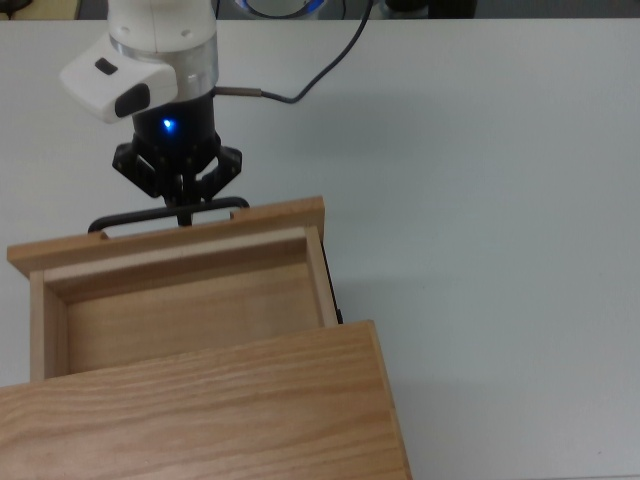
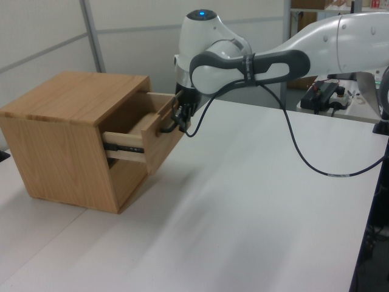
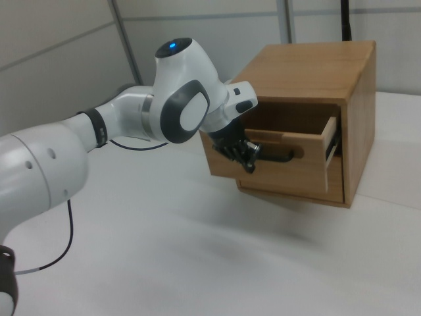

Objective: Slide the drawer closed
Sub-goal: 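Push the drawer front with the gripper into the wooden cabinet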

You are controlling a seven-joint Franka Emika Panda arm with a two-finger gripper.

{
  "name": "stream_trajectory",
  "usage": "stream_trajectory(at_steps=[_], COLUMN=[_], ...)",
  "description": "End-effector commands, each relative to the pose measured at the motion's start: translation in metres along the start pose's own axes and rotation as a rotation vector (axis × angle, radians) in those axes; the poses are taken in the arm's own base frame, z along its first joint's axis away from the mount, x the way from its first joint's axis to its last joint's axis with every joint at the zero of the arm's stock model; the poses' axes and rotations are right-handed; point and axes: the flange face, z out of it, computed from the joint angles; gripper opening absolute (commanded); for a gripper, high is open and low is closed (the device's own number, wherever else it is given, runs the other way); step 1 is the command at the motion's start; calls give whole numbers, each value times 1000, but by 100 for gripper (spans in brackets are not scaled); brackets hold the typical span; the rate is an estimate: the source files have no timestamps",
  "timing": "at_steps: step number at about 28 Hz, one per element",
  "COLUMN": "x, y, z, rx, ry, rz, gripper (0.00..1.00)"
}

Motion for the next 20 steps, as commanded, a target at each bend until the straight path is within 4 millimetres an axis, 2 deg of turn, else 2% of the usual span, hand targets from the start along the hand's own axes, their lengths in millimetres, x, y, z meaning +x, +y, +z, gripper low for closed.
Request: stream_trajectory(at_steps=[1,20], x=[16,39], y=[-10,-14], z=[13,33], rx=[-6,-23], ry=[76,345], rz=[0,-39], gripper=[0,0])
